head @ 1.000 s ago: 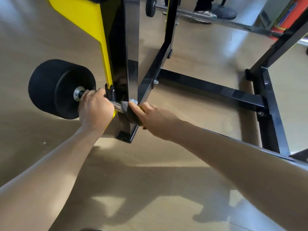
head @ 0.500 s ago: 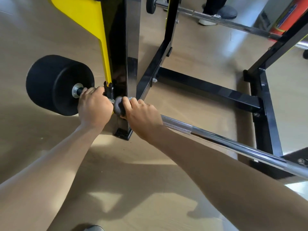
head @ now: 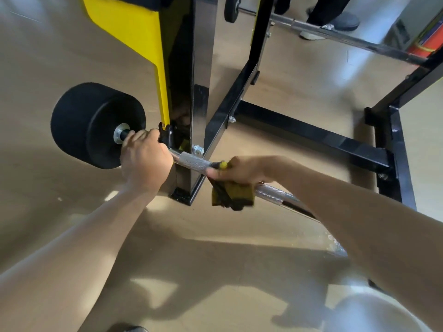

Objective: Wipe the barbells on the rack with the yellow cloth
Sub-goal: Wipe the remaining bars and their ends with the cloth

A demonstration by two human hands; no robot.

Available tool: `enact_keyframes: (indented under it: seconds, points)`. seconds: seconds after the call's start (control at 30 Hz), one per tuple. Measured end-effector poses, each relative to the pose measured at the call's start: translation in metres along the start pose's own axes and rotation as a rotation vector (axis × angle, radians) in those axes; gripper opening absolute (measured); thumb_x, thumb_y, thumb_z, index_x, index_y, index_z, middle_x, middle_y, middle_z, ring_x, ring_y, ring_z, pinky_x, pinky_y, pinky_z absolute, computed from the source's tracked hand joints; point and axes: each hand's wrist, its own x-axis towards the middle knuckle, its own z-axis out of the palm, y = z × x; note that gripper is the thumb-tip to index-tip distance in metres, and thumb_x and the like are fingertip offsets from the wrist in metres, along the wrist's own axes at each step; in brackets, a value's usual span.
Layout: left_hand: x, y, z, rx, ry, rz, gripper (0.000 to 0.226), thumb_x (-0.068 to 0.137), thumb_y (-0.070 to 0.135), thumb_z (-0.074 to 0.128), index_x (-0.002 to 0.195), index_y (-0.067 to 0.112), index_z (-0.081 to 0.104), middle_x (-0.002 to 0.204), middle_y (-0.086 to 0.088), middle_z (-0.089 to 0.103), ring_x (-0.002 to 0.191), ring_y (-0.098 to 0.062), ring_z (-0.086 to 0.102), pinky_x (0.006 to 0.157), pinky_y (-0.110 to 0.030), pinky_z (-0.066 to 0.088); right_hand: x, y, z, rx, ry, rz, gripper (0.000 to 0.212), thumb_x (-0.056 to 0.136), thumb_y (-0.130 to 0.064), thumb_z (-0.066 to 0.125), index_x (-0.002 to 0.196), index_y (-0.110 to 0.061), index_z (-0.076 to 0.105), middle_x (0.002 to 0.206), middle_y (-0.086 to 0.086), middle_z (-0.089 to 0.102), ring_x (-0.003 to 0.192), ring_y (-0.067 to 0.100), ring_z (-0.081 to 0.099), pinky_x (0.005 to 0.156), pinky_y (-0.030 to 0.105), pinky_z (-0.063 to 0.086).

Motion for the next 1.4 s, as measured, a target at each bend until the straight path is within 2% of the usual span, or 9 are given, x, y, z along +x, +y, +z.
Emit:
enact_keyframes:
  seconds: [0.1, 0.27, 0.4, 0.47, 0.63, 0.73, 0.97, 1.1, 1.4]
  points:
    - [-0.001, -0.001, 0.001, 0.028, -0.025, 0.001, 0.022, 0.081, 0.003, 0.045, 0.09, -0.005, 0.064, 0.082, -0.024, 0.066, 0.087, -0.042, 0.061, 0.093, -0.052, 0.048, 0.026, -0.04, 0.005, 0.147, 0.113, -0.005, 0.078, 0.09, -0.076, 0.028, 0.123, -0.011, 0.058, 0.111, 0.013, 0.066, 0.1, 0.029, 0.067, 0.094, 0.041, 0.055]
    - [0.002, 0.0, -0.009, -0.006, -0.38, 0.007, 0.041, 0.089, 0.002, 0.047, 0.13, -0.004, 0.051, 0.131, -0.026, 0.055, 0.132, -0.04, 0.042, 0.116, -0.049, 0.027, 0.036, -0.048, 0.051, -0.481, 0.663, -0.283, 0.046, 0.102, -0.037, 0.042, 0.146, -0.027, 0.03, 0.125, 0.003, 0.056, 0.104, 0.025, 0.06, 0.08, 0.039, 0.054]
    - [-0.002, 0.014, -0.036, -0.171, -0.601, -0.19, 0.066, 0.089, 0.003, 0.049, 0.151, 0.008, 0.026, 0.159, -0.011, 0.026, 0.15, -0.026, 0.013, 0.121, -0.043, 0.014, 0.012, -0.012, 0.071, -0.645, 0.778, -0.437, 0.063, 0.101, -0.028, 0.05, 0.156, -0.03, 0.02, 0.164, 0.003, 0.02, 0.148, 0.027, 0.022, 0.12, 0.038, 0.017]
    - [-0.019, 0.032, -0.053, -0.249, -0.518, -0.242, 0.056, 0.092, 0.007, 0.052, 0.146, 0.01, 0.037, 0.151, -0.013, 0.038, 0.143, -0.029, 0.03, 0.118, -0.044, 0.028, -0.007, -0.013, 0.079, -0.503, 0.678, -0.417, 0.053, 0.102, -0.029, 0.047, 0.153, -0.027, 0.033, 0.164, 0.004, 0.019, 0.151, 0.027, 0.01, 0.121, 0.036, 0.0]
    - [-0.059, 0.09, -0.12, -0.617, -0.852, -0.36, 0.033, 0.101, 0.02, 0.046, 0.132, 0.019, 0.056, 0.126, -0.002, 0.053, 0.114, -0.016, 0.052, 0.105, -0.036, 0.042, -0.096, -0.037, 0.079, 0.968, 0.135, 0.025, 0.039, 0.1, -0.048, 0.046, 0.113, -0.015, 0.062, 0.119, 0.009, 0.066, 0.11, 0.026, 0.062, 0.101, 0.045, 0.049]
    - [-0.053, 0.116, -0.173, -0.756, -1.096, -0.593, 0.027, 0.099, 0.033, 0.053, 0.12, 0.021, 0.064, 0.116, -0.005, 0.067, 0.101, -0.021, 0.063, 0.095, -0.039, 0.05, -0.163, -0.046, 0.061, 1.275, 0.132, 0.219, 0.045, 0.095, -0.048, 0.057, 0.117, -0.01, 0.063, 0.109, 0.011, 0.073, 0.099, 0.028, 0.07, 0.084, 0.04, 0.058]
    - [-0.015, 0.178, -0.343, -0.705, -1.238, -0.518, 0.029, 0.094, 0.033, 0.063, 0.116, 0.015, 0.06, 0.109, -0.003, 0.065, 0.102, -0.021, 0.062, 0.09, -0.033, 0.054, -0.347, -0.076, -0.01, 1.233, -0.064, 0.191, 0.046, 0.081, -0.025, 0.08, 0.121, -0.016, 0.058, 0.11, 0.008, 0.069, 0.101, 0.026, 0.068, 0.081, 0.035, 0.058]
    - [0.016, 0.213, -0.444, -0.836, -1.267, -0.594, 0.026, 0.093, 0.033, 0.064, 0.109, 0.013, 0.058, 0.102, -0.006, 0.069, 0.094, -0.021, 0.067, 0.077, -0.032, 0.059, -0.446, -0.087, -0.058, 1.067, 0.021, 0.122, 0.068, 0.069, -0.017, 0.089, 0.128, -0.014, 0.055, 0.119, 0.012, 0.067, 0.109, 0.029, 0.065, 0.091, 0.042, 0.057]
    - [0.015, 0.322, -0.582, -1.048, -1.558, -0.682, 0.043, 0.084, 0.009, 0.074, 0.124, 0.011, 0.057, 0.123, -0.015, 0.065, 0.112, -0.032, 0.063, 0.094, -0.044, 0.055, -0.632, -0.072, -0.077, 1.311, 0.415, 0.12, 0.023, 0.096, -0.029, 0.063, 0.117, -0.019, 0.066, 0.115, 0.013, 0.067, 0.107, 0.032, 0.064, 0.089, 0.044, 0.058]
